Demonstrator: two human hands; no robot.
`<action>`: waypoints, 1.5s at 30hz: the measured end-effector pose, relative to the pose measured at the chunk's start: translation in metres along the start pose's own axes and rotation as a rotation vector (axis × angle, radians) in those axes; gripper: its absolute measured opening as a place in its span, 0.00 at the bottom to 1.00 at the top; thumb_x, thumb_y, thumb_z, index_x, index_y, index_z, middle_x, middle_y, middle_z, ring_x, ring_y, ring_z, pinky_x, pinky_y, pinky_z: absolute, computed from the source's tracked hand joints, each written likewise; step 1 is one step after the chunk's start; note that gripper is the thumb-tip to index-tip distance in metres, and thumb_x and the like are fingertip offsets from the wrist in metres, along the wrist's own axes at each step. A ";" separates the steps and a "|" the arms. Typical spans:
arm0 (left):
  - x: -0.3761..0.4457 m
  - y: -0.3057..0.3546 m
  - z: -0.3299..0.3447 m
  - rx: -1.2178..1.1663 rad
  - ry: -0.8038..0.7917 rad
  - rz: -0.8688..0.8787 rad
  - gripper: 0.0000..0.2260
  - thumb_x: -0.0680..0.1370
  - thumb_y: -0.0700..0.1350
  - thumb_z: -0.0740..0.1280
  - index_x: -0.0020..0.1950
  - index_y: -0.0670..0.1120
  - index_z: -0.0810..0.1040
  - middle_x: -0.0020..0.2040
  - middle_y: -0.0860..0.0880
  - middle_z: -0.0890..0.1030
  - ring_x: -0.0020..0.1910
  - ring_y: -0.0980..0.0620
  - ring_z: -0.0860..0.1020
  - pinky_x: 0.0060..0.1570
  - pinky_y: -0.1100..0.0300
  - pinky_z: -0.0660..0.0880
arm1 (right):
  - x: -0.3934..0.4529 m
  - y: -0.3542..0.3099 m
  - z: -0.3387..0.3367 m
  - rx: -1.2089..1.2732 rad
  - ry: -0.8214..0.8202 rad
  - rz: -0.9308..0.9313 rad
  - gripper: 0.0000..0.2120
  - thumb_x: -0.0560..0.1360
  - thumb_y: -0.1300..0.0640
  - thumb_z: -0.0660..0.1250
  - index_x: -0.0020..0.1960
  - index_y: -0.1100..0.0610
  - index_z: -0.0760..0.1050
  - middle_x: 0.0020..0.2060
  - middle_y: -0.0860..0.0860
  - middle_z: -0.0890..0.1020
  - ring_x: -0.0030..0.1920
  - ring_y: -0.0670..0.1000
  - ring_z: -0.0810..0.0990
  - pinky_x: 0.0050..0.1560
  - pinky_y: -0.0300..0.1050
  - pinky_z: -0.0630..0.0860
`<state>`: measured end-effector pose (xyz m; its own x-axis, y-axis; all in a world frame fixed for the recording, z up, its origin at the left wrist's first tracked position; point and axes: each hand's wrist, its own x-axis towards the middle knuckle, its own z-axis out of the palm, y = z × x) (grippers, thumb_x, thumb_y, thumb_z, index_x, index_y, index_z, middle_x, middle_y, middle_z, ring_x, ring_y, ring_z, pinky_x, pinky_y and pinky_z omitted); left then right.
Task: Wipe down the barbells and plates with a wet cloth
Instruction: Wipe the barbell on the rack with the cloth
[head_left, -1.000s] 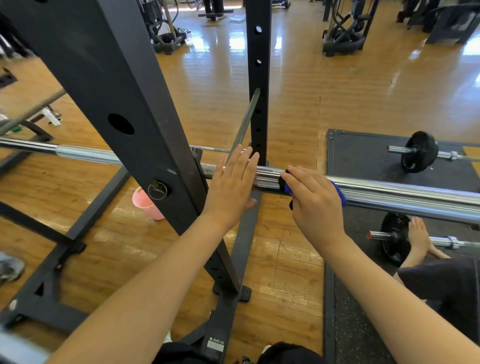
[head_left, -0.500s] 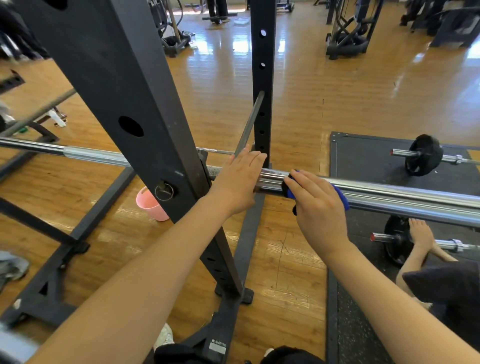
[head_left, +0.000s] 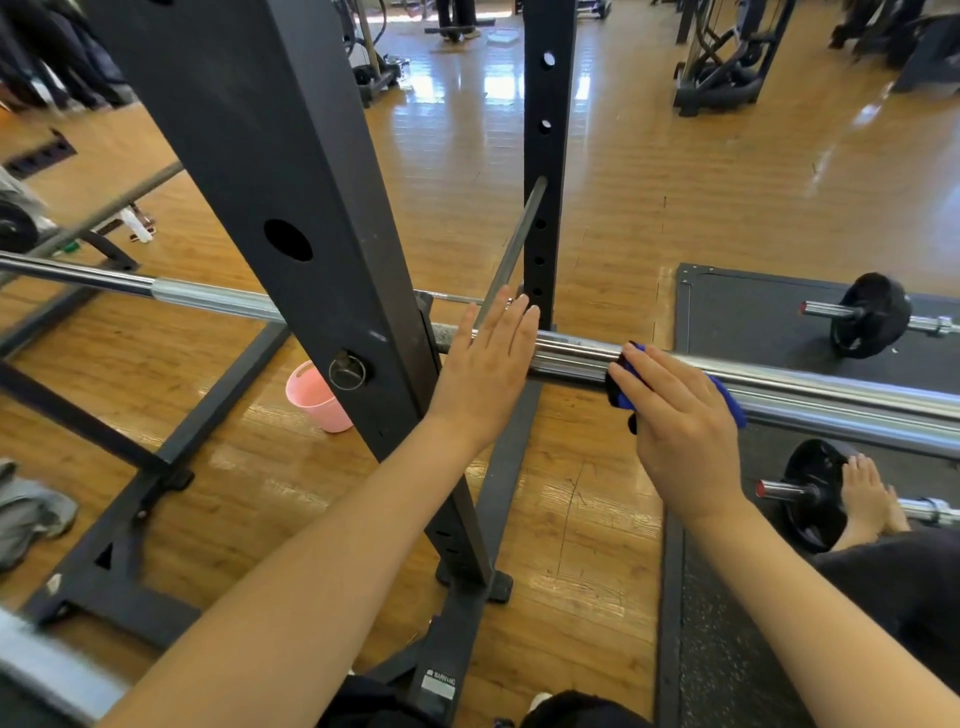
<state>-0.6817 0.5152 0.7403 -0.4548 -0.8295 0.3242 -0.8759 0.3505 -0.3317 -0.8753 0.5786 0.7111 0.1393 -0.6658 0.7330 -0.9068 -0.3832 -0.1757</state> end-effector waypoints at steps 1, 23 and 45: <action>0.001 -0.001 -0.001 -0.001 -0.027 0.004 0.40 0.67 0.45 0.76 0.72 0.40 0.57 0.72 0.43 0.67 0.74 0.44 0.62 0.71 0.47 0.55 | -0.001 0.001 -0.002 -0.005 0.015 0.009 0.14 0.71 0.70 0.64 0.56 0.65 0.79 0.56 0.60 0.81 0.58 0.62 0.79 0.56 0.60 0.76; 0.005 0.009 -0.008 -0.073 -0.019 -0.068 0.39 0.66 0.41 0.76 0.72 0.36 0.62 0.70 0.40 0.69 0.72 0.40 0.65 0.70 0.51 0.56 | 0.018 -0.015 -0.006 0.096 -0.045 0.194 0.18 0.69 0.73 0.70 0.57 0.64 0.79 0.55 0.59 0.81 0.58 0.61 0.78 0.58 0.60 0.75; 0.006 0.014 -0.014 0.135 -0.043 -0.127 0.46 0.71 0.56 0.72 0.75 0.38 0.47 0.77 0.39 0.52 0.76 0.41 0.53 0.71 0.45 0.57 | 0.016 -0.018 0.006 0.076 -0.087 0.081 0.21 0.66 0.74 0.71 0.58 0.64 0.79 0.56 0.59 0.81 0.59 0.61 0.78 0.60 0.57 0.73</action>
<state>-0.6992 0.5212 0.7504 -0.3323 -0.8821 0.3338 -0.8948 0.1830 -0.4072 -0.8546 0.5716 0.7219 0.1036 -0.7483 0.6552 -0.8843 -0.3708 -0.2837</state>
